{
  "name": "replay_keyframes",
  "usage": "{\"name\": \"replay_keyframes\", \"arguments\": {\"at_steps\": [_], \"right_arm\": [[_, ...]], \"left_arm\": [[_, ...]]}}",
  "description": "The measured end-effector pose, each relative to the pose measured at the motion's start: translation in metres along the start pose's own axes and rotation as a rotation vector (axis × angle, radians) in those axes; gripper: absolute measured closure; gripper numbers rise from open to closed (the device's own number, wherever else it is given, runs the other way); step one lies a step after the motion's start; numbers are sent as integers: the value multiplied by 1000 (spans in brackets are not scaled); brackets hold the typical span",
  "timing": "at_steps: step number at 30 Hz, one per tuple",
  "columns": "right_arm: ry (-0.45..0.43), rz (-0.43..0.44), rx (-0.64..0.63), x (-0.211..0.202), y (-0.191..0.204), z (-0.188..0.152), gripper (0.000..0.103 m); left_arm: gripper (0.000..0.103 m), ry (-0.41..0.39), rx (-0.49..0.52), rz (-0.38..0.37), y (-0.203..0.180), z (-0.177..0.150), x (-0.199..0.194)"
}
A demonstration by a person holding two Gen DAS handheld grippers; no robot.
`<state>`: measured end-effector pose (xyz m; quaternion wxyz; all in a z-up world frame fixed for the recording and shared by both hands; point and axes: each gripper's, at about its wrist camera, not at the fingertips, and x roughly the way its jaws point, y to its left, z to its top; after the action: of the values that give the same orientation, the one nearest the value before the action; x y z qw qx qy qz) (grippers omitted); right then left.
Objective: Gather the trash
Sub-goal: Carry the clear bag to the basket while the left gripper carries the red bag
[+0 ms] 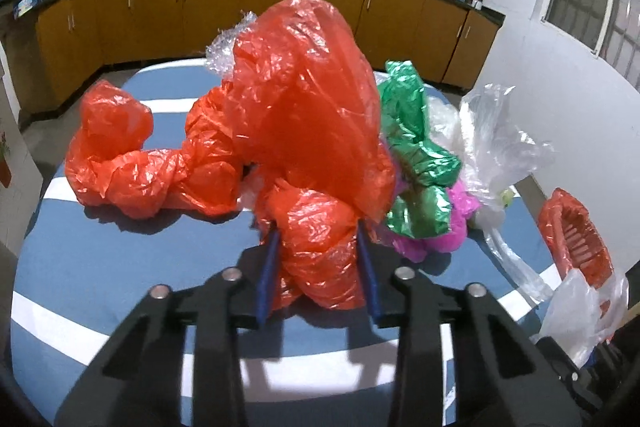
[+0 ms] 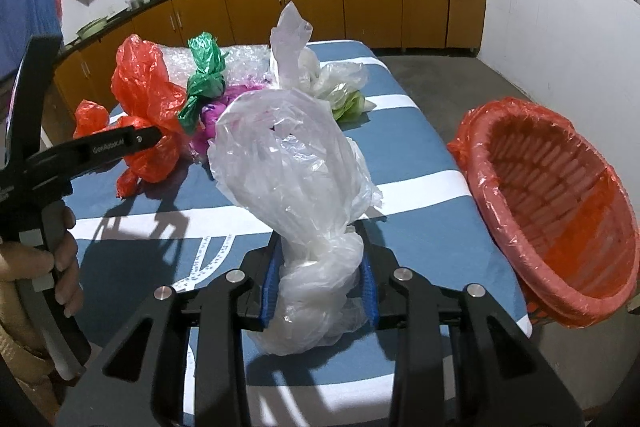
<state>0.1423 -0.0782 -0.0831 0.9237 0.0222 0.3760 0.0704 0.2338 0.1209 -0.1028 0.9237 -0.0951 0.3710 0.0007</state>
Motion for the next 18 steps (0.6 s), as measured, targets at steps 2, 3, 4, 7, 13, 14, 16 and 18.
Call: {"name": "replay_keyframes", "arguments": {"at_steps": [2,3,4,7,13,14,16,18], "right_arm": [[-11,2,2,-4,-2,0,69],[-18,3,2,-6,-2,1,69],[-23,2,2,-7,-2,1,69],[-44,-4,-1,-14,-5,4,69],[-78,-9,15,-29,-14,8,69],[-83,-11,19,-30,-16,8,69],[-96,-19,31,-36,-23,10,69],[-108,-30,42,-40,-30,10,69]], "left_arm": [[75,-24,14,1,-1,-2,-10],[76,-36,19,2,-2,-3,-15],[77,-47,23,3,-2,-5,-20],[79,-83,37,2,-4,-8,-40],[79,-148,58,0,-10,-16,-80],[79,-161,64,-5,-10,-15,-88],[79,-182,68,-14,-15,-15,-100],[79,-199,74,-38,-20,-14,-112]]}}
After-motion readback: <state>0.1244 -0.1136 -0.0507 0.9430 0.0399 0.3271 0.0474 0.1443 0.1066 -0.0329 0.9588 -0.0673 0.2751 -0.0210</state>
